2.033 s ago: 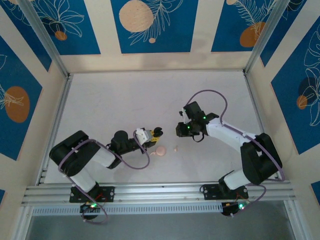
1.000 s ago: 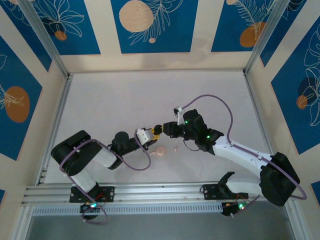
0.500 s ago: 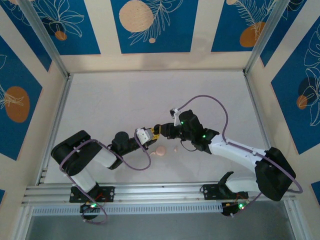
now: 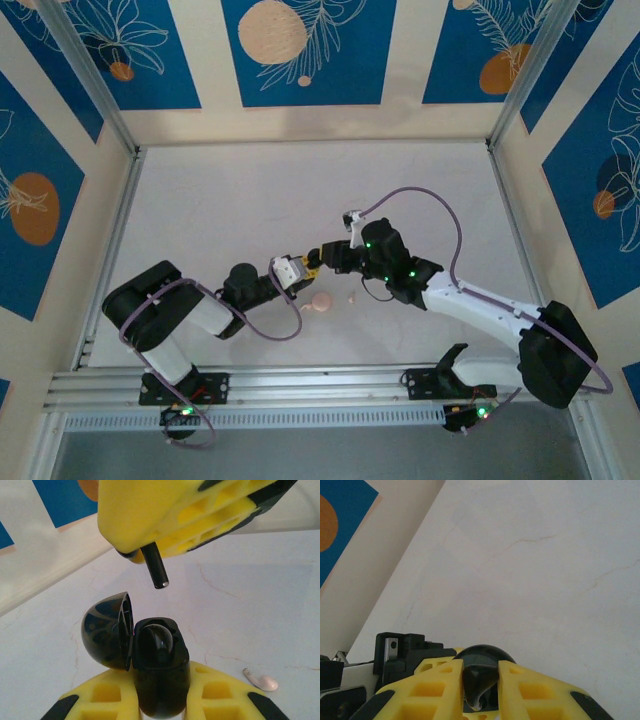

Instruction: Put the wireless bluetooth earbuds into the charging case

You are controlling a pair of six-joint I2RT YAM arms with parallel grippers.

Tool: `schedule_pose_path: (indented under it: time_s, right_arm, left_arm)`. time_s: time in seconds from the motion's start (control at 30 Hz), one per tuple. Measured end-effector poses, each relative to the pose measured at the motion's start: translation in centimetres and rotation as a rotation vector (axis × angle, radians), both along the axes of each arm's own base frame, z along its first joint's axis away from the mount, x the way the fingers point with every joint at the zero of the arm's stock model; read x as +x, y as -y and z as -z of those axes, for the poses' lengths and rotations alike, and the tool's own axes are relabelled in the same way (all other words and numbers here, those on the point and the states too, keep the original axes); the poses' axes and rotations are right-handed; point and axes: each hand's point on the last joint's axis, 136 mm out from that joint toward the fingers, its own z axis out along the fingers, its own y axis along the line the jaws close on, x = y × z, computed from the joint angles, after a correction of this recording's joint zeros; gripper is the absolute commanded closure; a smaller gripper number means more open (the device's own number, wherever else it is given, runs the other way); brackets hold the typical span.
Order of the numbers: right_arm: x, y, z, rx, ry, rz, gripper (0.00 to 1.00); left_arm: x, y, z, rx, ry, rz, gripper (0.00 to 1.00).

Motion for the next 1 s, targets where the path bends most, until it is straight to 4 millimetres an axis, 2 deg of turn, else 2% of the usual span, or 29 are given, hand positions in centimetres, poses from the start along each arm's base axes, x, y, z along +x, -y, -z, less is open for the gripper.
schedule_pose_path:
  time_s: [0.37,1.0]
  right_arm:
    - [0.3,-0.1,0.1,-0.005,0.008,0.013,0.78]
    - [0.1,-0.7,0.5,-0.019,0.022,-0.003,0.79]
  left_arm:
    - [0.0,0.0,-0.1,-0.007,-0.006,-0.001,0.91]
    - [0.4,-0.1,-1.7,-0.049,0.006,-0.021,0.91]
